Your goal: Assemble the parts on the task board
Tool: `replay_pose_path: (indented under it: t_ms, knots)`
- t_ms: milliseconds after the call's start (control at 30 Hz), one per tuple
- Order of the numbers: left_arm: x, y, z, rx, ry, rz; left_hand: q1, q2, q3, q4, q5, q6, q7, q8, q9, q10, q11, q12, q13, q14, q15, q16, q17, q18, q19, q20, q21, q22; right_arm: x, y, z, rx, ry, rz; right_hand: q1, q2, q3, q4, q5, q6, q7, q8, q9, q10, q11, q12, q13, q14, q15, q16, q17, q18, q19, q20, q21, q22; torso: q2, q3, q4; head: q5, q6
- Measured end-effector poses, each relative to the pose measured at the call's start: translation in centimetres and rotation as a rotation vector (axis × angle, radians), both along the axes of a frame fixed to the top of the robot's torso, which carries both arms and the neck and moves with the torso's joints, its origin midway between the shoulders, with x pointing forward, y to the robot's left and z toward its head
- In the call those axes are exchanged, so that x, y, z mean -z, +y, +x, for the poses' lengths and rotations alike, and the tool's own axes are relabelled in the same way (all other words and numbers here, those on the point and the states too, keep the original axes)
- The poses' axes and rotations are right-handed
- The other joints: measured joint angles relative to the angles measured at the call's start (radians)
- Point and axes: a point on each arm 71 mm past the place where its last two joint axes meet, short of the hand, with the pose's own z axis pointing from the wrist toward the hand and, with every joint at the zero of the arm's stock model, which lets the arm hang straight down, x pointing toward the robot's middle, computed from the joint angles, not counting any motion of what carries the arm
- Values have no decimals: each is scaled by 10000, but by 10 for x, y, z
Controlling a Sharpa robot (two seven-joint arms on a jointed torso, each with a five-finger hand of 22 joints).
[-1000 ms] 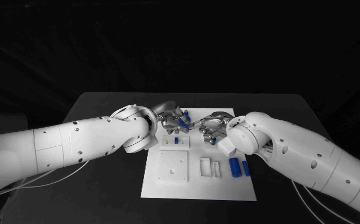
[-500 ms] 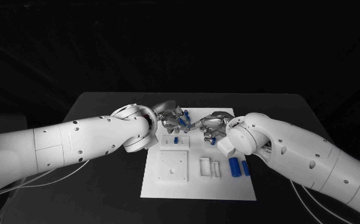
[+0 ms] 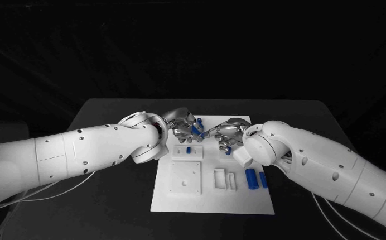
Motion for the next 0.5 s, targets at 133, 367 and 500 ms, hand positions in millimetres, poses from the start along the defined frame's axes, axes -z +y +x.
replay_pose_path:
  t_ms: [133, 367, 500]
  knots:
    - [0, 4, 1, -66, 28, -45, 76, -428, -1028, 690, 414, -154, -18, 0, 0, 4, 4, 0, -81, -42, 39, 0, 0, 0, 24, 24, -214, 0, 0, -3, 1, 30, -64, 13, 0, 0, -1, 0, 0, 0, 0, -2, -7, 0, 0, 0, 10, 0, 0, 0, 0, -1, 0, 0, 14, 0, 0, 1, -6, 0, 0]
    - [1, 16, 2, -311, 166, -208, 266, -618, -1728, 1673, 414, -229, -11, 0, 1, 38, 38, 0, -147, -70, 68, 0, -22, 0, 91, 90, -424, -1, 0, -10, 1, 101, -142, 5, 1, -1, -1, 0, 0, -1, 1, -8, -25, 0, 1, 0, 36, 0, 1, 0, -1, -1, 0, 1, 14, -1, 1, 7, -6, -26, -5]
    - [2, 25, 4, -611, 428, -497, 228, -119, -1862, 1496, 486, 34, -49, 0, 1, 38, 37, 0, -151, -70, 67, 0, -39, -1, 128, 54, -472, -1, 1, -13, 1, 123, -172, 4, 1, -2, -2, -1, 0, -2, 1, -21, -25, -1, 1, 0, 36, 0, 1, 0, -1, 0, -1, 2, 14, -2, 0, 7, -6, -39, 14]
